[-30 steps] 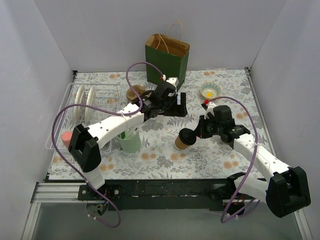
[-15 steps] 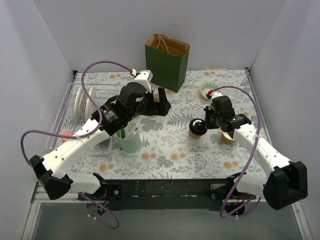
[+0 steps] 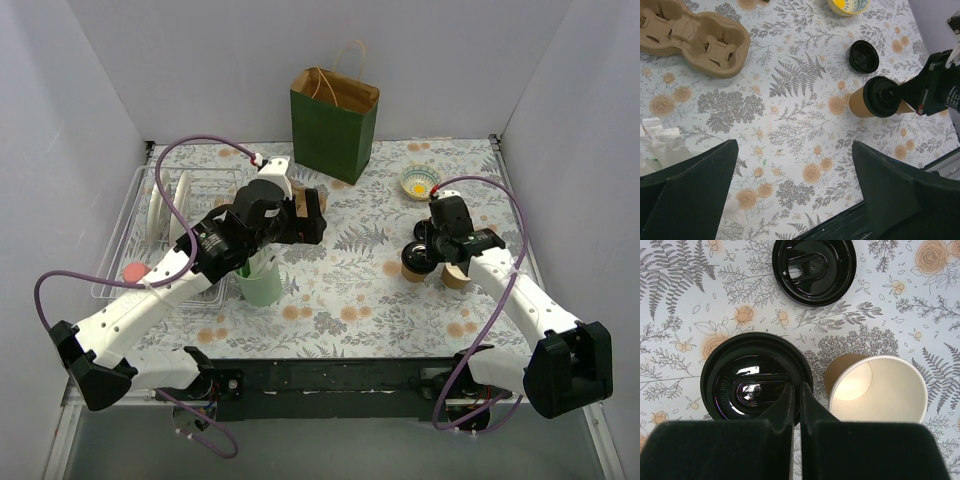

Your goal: Pack the takeout coffee

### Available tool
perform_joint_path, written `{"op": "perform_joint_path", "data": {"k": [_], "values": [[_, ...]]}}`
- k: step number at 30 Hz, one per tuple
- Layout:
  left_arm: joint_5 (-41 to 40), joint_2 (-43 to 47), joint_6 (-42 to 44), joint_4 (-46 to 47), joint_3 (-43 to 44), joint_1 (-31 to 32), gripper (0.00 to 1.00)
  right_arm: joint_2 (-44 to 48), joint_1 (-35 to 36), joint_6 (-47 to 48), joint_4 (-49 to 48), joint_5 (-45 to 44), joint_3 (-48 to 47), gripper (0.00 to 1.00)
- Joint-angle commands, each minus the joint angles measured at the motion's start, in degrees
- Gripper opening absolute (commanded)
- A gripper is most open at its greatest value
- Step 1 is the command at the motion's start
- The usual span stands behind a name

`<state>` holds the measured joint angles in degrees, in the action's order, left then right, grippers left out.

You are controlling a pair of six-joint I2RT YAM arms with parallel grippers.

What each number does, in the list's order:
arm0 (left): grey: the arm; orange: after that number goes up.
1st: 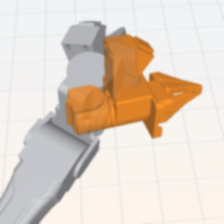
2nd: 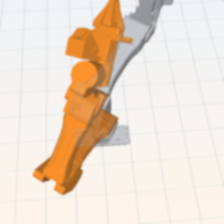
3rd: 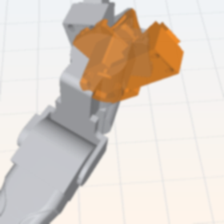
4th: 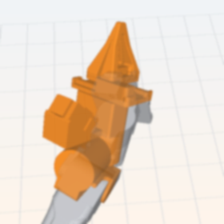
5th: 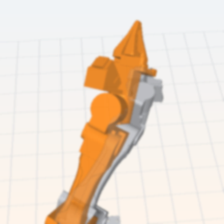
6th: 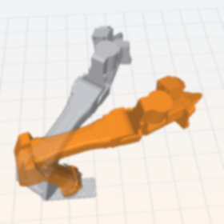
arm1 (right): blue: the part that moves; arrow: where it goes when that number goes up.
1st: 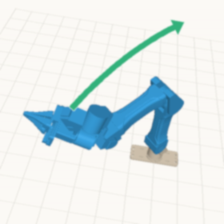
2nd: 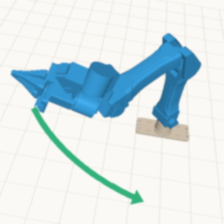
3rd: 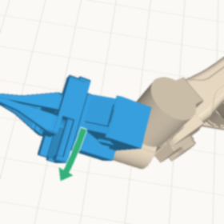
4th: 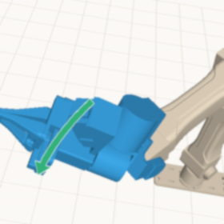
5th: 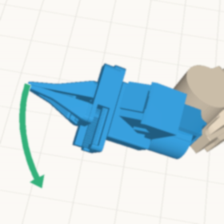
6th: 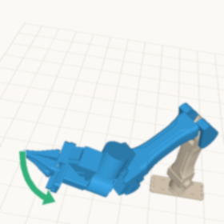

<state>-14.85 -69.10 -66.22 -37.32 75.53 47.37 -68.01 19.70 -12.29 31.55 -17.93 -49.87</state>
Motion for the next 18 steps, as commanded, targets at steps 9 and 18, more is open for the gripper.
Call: {"op": "perform_joint_path", "data": {"k": [9,18], "values": [[-5.4,2.0,2.5,-4.7,3.0,-0.2,0.98,1.6,-0.9,-1.2,1.7,4.7,-8.7,0.44],[-5.8,3.7,3.9,-6.9,6.0,-0.2,0.98,-4.6,-0.8,-0.4,-15.4,13.2,-20.5,0.53]]}}
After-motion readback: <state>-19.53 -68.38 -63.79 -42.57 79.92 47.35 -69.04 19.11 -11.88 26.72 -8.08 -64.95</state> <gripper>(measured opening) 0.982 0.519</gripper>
